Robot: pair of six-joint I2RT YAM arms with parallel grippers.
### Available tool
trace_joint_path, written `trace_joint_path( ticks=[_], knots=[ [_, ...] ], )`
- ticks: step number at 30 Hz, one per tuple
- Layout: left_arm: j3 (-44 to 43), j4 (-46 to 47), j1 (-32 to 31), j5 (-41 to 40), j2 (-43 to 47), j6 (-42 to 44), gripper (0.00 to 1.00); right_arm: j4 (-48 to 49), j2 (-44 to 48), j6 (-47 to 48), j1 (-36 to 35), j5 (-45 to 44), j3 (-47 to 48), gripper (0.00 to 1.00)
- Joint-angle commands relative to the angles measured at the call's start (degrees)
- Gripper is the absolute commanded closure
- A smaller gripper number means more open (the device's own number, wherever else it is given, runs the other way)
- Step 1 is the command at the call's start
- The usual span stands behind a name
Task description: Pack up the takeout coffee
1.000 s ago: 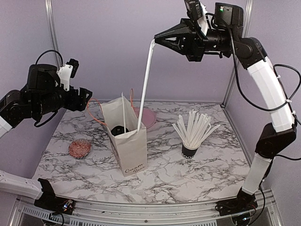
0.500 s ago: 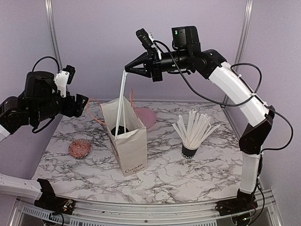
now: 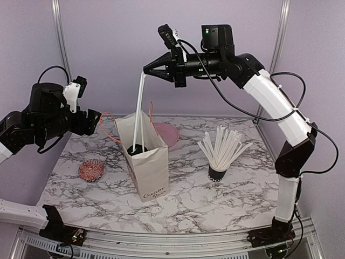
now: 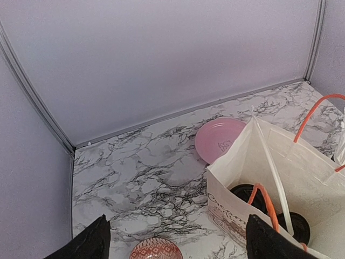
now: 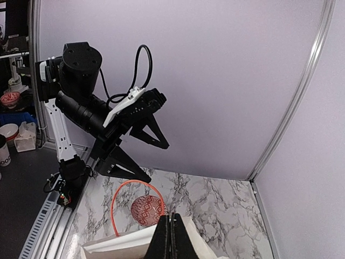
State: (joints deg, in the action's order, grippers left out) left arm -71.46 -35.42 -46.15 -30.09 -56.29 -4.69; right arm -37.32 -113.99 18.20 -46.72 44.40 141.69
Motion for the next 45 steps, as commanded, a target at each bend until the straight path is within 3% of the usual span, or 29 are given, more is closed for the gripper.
trace_joint_path(
  ticks=[1, 9, 22, 34, 45],
  knots=[
    [0.5, 0.0, 0.2, -0.9, 0.2, 0.5, 0.13, 1.0, 2.7, -0.2, -0.3, -1.4, 2.1, 1.00],
    [0.3, 0.2, 0.2, 0.0, -0.5, 0.4, 0.12, -0.4, 1.1, 0.2, -0.7, -0.4, -1.2, 1.00],
    [2.2, 0.2, 0.2, -1.6, 2.2, 0.7, 0.12, -9.9, 0.8, 9.4, -5.6, -5.8, -7.0, 1.00],
    [2.5, 0.2, 0.2, -2.3, 2.6, 1.3, 0.12, -8.7, 8.0, 12.4, -5.6, -17.6, -8.3, 1.00],
    [1.8, 0.3, 0.2, -2.0, 1.8, 1.5, 0.12, -8.8, 12.6, 14.1, -5.6, -20.1, -15.0, 1.00]
  ],
)
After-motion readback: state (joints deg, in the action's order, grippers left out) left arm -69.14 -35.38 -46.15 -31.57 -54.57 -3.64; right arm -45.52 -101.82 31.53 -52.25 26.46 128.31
